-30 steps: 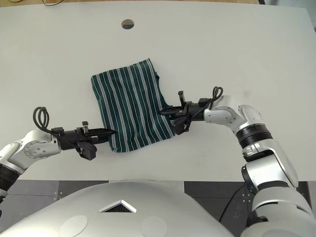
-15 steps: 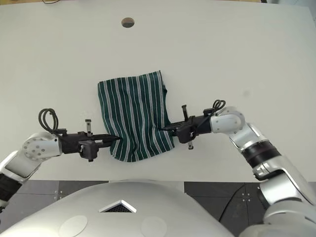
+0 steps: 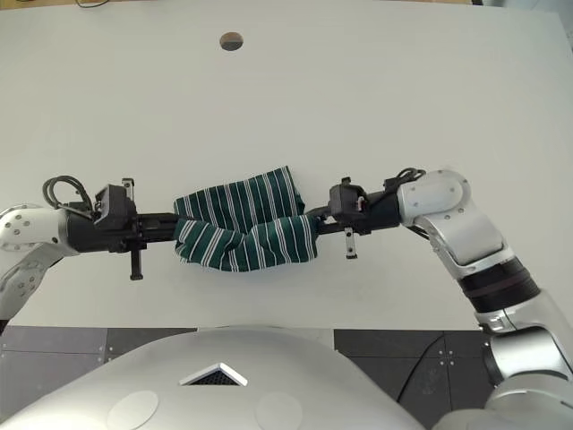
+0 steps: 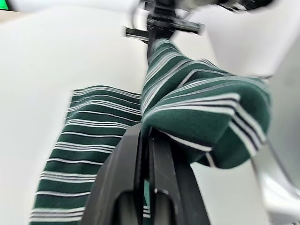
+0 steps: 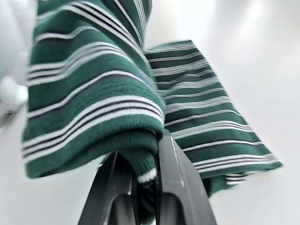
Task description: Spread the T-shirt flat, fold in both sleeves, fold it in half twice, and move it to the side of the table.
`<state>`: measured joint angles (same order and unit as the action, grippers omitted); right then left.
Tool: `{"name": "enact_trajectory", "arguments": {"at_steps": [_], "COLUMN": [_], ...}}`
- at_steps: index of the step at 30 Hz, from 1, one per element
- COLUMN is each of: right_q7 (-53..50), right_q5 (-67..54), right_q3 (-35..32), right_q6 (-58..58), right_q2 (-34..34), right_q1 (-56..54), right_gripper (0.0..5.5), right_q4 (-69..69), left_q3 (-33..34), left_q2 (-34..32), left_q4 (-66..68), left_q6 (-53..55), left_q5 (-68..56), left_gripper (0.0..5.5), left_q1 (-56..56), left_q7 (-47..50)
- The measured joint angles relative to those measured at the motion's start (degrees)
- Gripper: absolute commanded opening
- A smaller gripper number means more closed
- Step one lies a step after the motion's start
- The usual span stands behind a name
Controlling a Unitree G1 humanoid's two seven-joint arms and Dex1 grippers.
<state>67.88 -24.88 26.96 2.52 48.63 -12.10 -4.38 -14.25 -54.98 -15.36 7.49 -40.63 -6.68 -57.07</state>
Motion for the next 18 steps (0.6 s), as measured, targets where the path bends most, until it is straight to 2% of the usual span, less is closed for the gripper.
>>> {"name": "enact_trajectory", "arguments": {"at_steps": [5, 6, 8, 13, 14, 18], "right_q7": [-2.69, -3.09, -4.59, -8.43, -9.58, -10.49], "right_q5": [4.74, 5.59, 6.78, 6.38, 5.40, 3.45], "right_q3": [-0.06, -0.25, -0.92, -5.37, -7.24, -10.65], "right_q6": [7.67, 8.47, 10.32, 16.47, 18.74, 24.01], "right_q2": [-6.86, -8.05, -11.03, -16.27, -17.65, -20.92], "right_q1": [-4.99, -5.86, -7.49, -9.31, -10.22, -11.82], "right_gripper": [0.12, 0.49, 0.90, 1.77, 1.91, 1.91], "right_q4": [5.38, 6.49, 9.35, 13.50, 14.73, 17.47], "left_q3": [2.12, 2.41, 2.47, 2.84, 3.38, 6.57], "left_q2": [4.77, 5.25, 6.34, 7.71, 8.00, 9.83], "left_q4": [11.77, 13.53, 16.85, 20.02, 21.33, 25.50], "left_q6": [1.12, 1.19, 1.60, 2.92, 3.55, 7.68], "left_q5": [4.08, 5.07, 7.29, 11.36, 11.76, 12.06], "left_gripper": [0.10, 0.10, 0.51, 1.25, 1.44, 1.49], "left_q1": [2.94, 3.25, 3.64, 3.77, 4.21, 7.53], "left_q7": [-1.52, -2.19, -3.22, -4.43, -4.49, -2.71]}}
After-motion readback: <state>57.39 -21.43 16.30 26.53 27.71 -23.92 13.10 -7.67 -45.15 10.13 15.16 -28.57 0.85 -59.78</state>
